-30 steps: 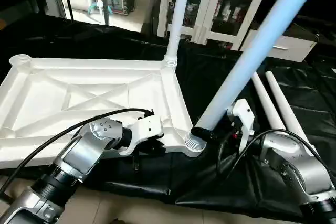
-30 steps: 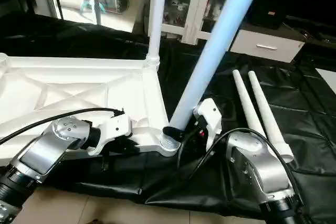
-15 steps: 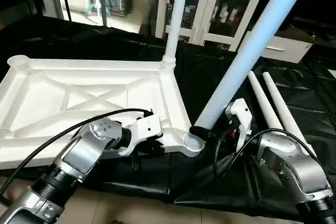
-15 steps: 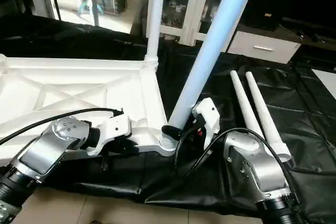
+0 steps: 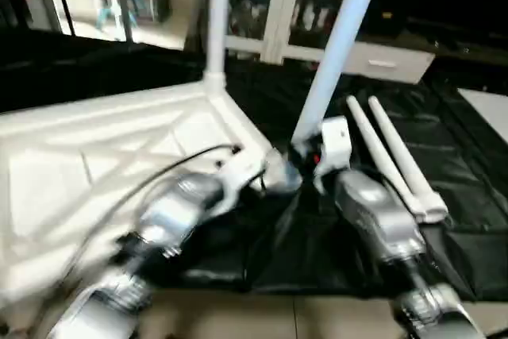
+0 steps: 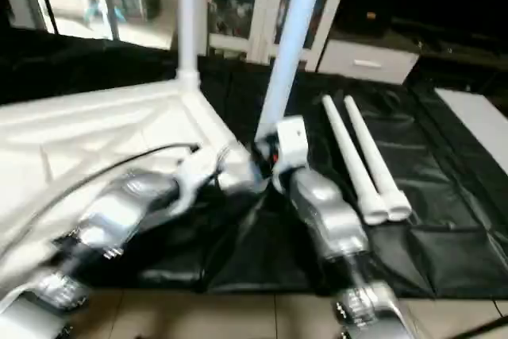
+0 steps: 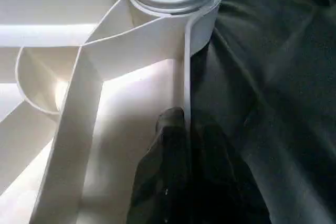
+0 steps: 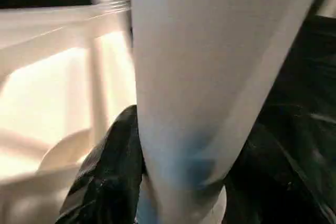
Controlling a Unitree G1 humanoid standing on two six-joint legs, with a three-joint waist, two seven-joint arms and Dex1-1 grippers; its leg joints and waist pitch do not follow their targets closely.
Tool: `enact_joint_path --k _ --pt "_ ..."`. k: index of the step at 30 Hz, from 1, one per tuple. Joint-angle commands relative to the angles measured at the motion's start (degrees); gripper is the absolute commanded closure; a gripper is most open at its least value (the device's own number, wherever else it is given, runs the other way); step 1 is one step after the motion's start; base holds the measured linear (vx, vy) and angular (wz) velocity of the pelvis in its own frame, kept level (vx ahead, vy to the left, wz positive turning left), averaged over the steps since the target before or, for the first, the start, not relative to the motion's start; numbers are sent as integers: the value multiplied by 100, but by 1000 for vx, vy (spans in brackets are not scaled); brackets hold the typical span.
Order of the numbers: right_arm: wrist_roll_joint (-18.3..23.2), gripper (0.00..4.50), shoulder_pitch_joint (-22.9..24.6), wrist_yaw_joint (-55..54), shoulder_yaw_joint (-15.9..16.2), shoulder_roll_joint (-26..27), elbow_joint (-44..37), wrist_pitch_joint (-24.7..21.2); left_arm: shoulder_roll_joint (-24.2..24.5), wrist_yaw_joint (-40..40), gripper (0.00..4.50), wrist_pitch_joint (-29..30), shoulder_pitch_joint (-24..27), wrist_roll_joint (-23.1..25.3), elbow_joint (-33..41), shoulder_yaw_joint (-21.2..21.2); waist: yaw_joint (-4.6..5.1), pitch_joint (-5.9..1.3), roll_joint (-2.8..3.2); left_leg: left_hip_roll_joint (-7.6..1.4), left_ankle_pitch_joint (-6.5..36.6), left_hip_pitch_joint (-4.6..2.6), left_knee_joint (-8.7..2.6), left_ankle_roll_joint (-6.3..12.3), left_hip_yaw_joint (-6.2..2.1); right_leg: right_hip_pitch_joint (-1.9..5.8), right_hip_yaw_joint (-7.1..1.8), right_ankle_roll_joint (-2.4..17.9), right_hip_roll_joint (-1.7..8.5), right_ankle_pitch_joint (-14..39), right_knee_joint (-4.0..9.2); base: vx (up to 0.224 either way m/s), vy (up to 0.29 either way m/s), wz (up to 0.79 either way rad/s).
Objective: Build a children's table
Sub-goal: Insert table leg to table base
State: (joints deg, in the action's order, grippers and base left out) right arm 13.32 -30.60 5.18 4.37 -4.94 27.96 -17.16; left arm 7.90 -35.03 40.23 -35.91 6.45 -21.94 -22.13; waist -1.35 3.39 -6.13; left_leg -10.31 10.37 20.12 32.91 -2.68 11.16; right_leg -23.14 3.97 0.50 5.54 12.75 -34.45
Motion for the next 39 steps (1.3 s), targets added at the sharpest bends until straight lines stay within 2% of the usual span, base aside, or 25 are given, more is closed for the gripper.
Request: enact_joint_path --k 1,2,3,4,5,6,7,8,9,10,11,12,14,15,19,21,22,23,24,25,27,29,32,34,39 --pt "-374 264 179 -839 -370 -116 1176 -260 -163 342 450 -152 -528 -11 259 337 -32 -110 72 83 3517 -835 387 -519 -79 -733 76 -117 483 5404 1453 104 -18 -23" --pt "-361 264 -19 -1009 -433 13 1403 -139 -272 507 450 -204 -658 53 88 314 -46 -260 114 -84 1509 13 191 -169 -377 425 15 -317 951 5423 1106 104 -18 -23" --pt "-377 264 -152 -1127 -440 78 1570 -36 -342 620 450 -231 -735 86 -21 320 -14 -233 216 -200 1841 -13 -14 -234 -402 444 358 -363 746 4828 1077 68 77 -50" --pt "-377 264 -152 -1127 -440 78 1570 -36 -342 620 450 -231 -735 86 -21 320 31 -332 415 -506 2759 149 -434 -347 -605 651 368 -221 392 2495 379 15 47 -18" --pt "-365 264 -336 -1262 -477 157 1812 131 -401 759 450 -254 -824 145 -144 331 14 -286 472 -594 3282 83 -595 -342 -603 571 296 48 273 1212 111 15 47 -18" --pt "-378 264 -388 -1271 -468 157 1885 197 -381 772 450 -249 -833 148 -167 350 132 -214 261 -398 3846 -127 -559 -451 -455 257 192 539 292 608 375 0 0 0" --pt "-378 264 -414 -1252 -470 154 1924 254 -336 766 450 -266 -827 159 -180 349 75 -151 281 -310 3965 -165 -503 -541 -437 195 218 463 363 1680 557 0 0 0" --pt "-383 264 -428 -1240 -469 152 1950 294 -305 761 450 -278 -821 162 -186 348 52 -173 216 -207 3834 -282 -361 -506 -366 105 214 269 389 2720 764 72 -39 12" --pt "-389 264 -436 -1234 -471 154 1965 318 -286 760 450 -289 -817 164 -192 346 88 -184 205 -102 3259 -408 -90 -365 -351 53 457 -231 508 4246 1107 56 -48 8" --pt "-393 264 -450 -1245 -480 152 2009 344 -256 750 450 -311 -811 156 -214 349 83 -216 253 -158 3107 -333 -149 -346 -381 182 485 -278 540 4093 1074 95 -50 1" --pt "-398 264 -461 -1253 -488 150 2041 364 -231 738 450 -332 -806 151 -231 349 61 -281 298 -320 2726 -65 -351 -379 -472 446 343 -168 556 3125 814 56 -22 -8" --pt "-384 264 -486 -1216 -510 153 2107 426 -193 721 450 -361 -799 137 -258 350 27 -292 297 -359 2486 -26 -421 -429 -472 417 278 -12 538 2362 721 0 0 0" --pt "-368 264 -518 -1169 -539 160 2183 502 -156 708 450 -391 -795 121 -287 349 -3 -304 251 -315 2010 -73 -398 -491 -387 285 186 389 529 1749 658 0 0 0" --pt "-352 264 -536 -1085 -546 159 2204 584 -136 696 450 -411 -792 114 -302 342 -20 -312 241 -318 1736 -25 -411 -508 -355 291 145 557 480 1520 571 51 -12 6" --pt "-256 194 -569 -715 -583 155 2170 862 -84 650 450 -462 -787 99 -326 322 -55 -373 218 -284 1544 -28 -364 -455 -269 216 38 750 422 1148 469 39 -18 3" --pt "-195 188 -578 -511 -593 143 2117 937 -61 623 450 -487 -787 90 -339 314 -70 -448 185 -254 766 -18 -306 -285 -214 265 -29 1103 369 51 298 89 -40 7" --pt "-170 188 -564 -397 -576 126 2035 955 -49 610 450 -500 -783 82 -341 313 -117 -502 187 -211 -73 -43 -225 -40 -173 270 -54 1380 328 -987 190 97 -20 1" --pt "-142 168 -552 -317 -569 114 1972 965 -39 601 450 -516 -781 76 -345 310 -114 -503 147 -178 -462 -12 -198 123 -164 285 -66 1490 294 -1440 142 97 -20 1" --pt "-124 155 -531 -228 -551 99 1889 972 -30 584 450 -530 -780 71 -350 306 -142 -489 110 -139 -799 30 -173 473 -144 313 -84 1621 290 -1790 112 58 -6 -2" --pt "-107 149 -492 -139 -528 79 1766 966 -14 559 450 -548 -770 66 -340 297 -168 -483 132 -157 -708 23 -170 691 -130 314 -101 1691 328 -1563 130 0 0 0" --pt "-72 137 -433 20 -498 55 1589 948 8 512 450 -572 -755 56 -325 283 -199 -457 136 -215 -327 11 -192 759 -120 295 -105 1642 346 -879 183 0 0 0" --pt "-86 114 -299 229 -461 7 1260 953 43 462 450 -578 -719 40 -277 271 -209 -425 155 -255 214 -7 -238 493 -118 267 -105 1464 324 -31 258 0 0 0" --pt "-90 88 -156 396 -436 -47 936 911 73 430 450 -587 -690 30 -248 262 -196 -411 139 -258 674 10 -277 147 -132 261 -114 1247 299 430 305 0 0 0" --pt "-2 78 69 650 -392 -137 445 797 117 390 450 -602 -657 27 -221 254 -193 -410 141 -252 757 17 -285 48 -137 255 -121 1149 297 514 316 0 0 0" --pt "440 26 818 1522 -358 -599 -968 399 344 111 450 -842 -517 20 -120 187 -217 -418 111 -236 510 64 -266 186 -146 296 -128 1036 287 268 305 0 0 0"
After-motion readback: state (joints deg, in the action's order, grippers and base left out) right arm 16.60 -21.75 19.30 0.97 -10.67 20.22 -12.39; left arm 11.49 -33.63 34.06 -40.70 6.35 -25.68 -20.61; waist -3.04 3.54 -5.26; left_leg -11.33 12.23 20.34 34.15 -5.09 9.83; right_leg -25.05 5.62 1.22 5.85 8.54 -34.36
